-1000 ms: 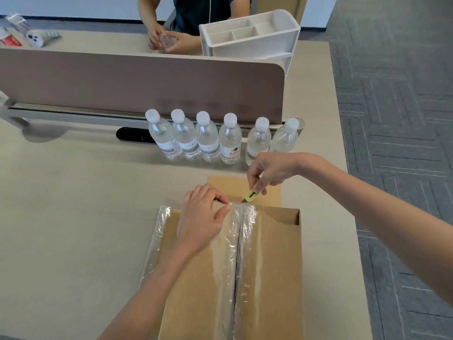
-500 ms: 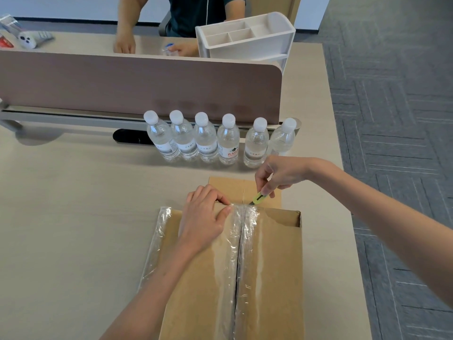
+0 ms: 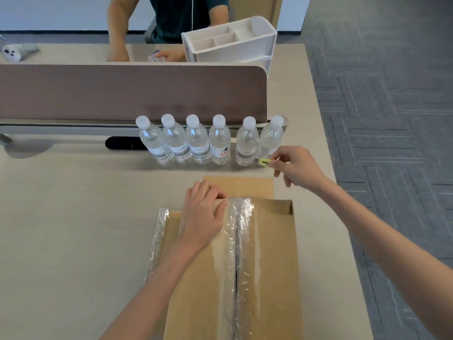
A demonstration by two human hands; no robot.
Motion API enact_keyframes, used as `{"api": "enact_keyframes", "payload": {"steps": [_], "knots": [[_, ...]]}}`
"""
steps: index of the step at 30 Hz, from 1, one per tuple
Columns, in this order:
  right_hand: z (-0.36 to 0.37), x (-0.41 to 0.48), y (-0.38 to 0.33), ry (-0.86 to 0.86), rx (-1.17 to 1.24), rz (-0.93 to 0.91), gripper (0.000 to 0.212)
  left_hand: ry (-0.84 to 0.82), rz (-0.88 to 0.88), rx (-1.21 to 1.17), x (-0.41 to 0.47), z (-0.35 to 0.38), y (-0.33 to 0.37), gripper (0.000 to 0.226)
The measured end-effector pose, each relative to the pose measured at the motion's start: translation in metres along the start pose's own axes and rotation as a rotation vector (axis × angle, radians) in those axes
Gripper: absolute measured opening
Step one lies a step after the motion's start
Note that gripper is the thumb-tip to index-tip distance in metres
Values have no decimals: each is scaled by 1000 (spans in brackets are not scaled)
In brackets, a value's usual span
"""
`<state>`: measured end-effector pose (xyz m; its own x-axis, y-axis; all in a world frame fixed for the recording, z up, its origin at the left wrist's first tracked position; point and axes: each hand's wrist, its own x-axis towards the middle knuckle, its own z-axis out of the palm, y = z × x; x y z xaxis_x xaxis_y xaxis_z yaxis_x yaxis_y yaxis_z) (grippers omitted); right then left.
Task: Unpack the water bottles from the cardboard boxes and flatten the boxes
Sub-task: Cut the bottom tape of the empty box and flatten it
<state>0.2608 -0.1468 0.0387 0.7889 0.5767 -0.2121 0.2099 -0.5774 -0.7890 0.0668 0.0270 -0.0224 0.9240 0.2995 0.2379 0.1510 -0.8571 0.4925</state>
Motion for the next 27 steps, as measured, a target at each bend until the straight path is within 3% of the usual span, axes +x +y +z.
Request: {"api": "enact_keyframes", "payload": {"steps": [4,7,15,18,22,27], "knots": [[50,-27,-5,160,342,141,13,36,-3,12,6,1,6,13],[72,-44,-7,220,431,180,12,23,-23,-48,11,0,8,10],[73,-66,-9,330,315,111,4,-222,-181,-239,30,-3,1,19],[78,-80,-15,333,215,68,16,-386,-226,-305,40,-7,-3,31],[94,-101,-22,396,-108,-42,18,-438,-342,-580,45,-18,-7,36],[105,-109,-27,399,-186,-55,16,-455,-337,-711,46,-28,-6,46]]}}
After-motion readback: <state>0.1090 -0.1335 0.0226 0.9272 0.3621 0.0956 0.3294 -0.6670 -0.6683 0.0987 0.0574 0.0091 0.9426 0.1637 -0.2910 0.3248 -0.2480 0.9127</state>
